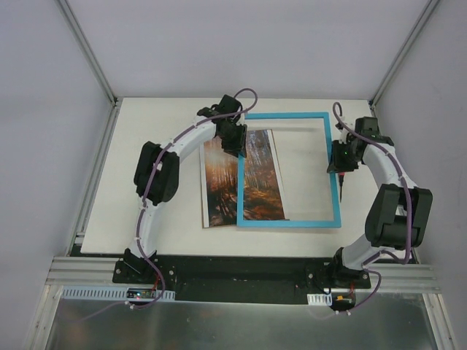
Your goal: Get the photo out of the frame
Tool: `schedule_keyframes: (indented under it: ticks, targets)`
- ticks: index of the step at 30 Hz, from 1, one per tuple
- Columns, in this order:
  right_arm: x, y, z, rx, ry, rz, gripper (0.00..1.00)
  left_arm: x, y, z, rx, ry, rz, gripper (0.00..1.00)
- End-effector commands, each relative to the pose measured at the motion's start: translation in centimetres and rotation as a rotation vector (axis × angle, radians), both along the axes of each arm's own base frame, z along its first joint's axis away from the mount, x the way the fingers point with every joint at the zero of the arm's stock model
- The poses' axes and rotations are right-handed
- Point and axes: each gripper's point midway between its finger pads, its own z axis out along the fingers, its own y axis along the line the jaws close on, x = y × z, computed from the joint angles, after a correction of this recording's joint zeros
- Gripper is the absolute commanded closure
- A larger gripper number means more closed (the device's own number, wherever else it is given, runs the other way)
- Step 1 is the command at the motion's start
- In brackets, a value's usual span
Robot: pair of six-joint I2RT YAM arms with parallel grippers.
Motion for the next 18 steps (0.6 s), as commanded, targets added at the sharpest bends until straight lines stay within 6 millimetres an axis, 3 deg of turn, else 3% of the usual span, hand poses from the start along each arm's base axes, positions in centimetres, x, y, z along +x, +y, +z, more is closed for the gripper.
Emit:
schedule_keyframes:
  ticks: [1, 9, 18]
  targets:
    - [-1.2, -4.9, 1.1, -0.095, -0.025, -0.045, 1.0, -0.8, -3.3, 1.4, -0.058, 0.008, -0.09, 0.86]
    - [-2.3, -10.1, 0.3, -0.126, -0.012, -0.135, 1.0, -1.3, -7.9, 0.7, -0.124, 0.042, -0.14, 0.86]
    - [-2.1, -16.0, -0.5, -0.148, 0.008, -0.238, 1.0, -2.9, -12.7, -0.1, -0.207, 0.089, -0.21, 0.84]
